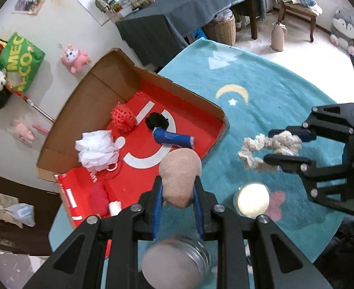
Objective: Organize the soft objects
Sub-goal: 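Carry the beige sponge and rope toy over the cardboard box with both tools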
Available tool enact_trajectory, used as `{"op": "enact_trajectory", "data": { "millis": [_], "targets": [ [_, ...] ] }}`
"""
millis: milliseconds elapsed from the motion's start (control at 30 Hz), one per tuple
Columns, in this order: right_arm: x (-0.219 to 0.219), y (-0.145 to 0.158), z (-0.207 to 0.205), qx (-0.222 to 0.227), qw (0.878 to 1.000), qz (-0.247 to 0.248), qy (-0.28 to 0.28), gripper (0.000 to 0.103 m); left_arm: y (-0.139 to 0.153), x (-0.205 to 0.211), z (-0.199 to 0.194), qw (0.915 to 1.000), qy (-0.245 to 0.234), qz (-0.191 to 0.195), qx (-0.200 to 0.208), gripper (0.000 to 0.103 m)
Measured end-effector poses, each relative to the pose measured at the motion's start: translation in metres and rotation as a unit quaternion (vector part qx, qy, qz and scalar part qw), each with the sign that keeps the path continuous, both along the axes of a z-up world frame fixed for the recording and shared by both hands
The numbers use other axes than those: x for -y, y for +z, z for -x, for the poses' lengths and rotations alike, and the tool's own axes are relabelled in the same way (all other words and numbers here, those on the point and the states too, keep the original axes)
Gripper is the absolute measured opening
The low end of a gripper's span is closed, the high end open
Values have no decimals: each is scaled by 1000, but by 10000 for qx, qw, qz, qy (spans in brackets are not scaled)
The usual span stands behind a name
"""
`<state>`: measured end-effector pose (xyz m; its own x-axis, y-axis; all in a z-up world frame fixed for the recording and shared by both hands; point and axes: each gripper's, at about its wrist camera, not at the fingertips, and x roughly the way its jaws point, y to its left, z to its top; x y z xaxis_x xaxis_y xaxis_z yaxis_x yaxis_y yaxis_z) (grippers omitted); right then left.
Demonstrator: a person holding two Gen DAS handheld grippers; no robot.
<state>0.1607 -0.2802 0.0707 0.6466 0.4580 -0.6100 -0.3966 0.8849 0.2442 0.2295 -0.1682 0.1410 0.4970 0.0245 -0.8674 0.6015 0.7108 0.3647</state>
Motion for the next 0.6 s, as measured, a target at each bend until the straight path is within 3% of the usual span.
{"op": "enact_trajectory", "data": {
  "millis": [333,600],
  "targets": [
    [-13,28,-44,-96,9990,-288,331,24,-4,-35,-54,9955,329,765,-458,24],
    [-51,43,-93,-311,9962,-196,785,24,-21,-82,-84,9837,719,1483,-719,24]
  ]
}}
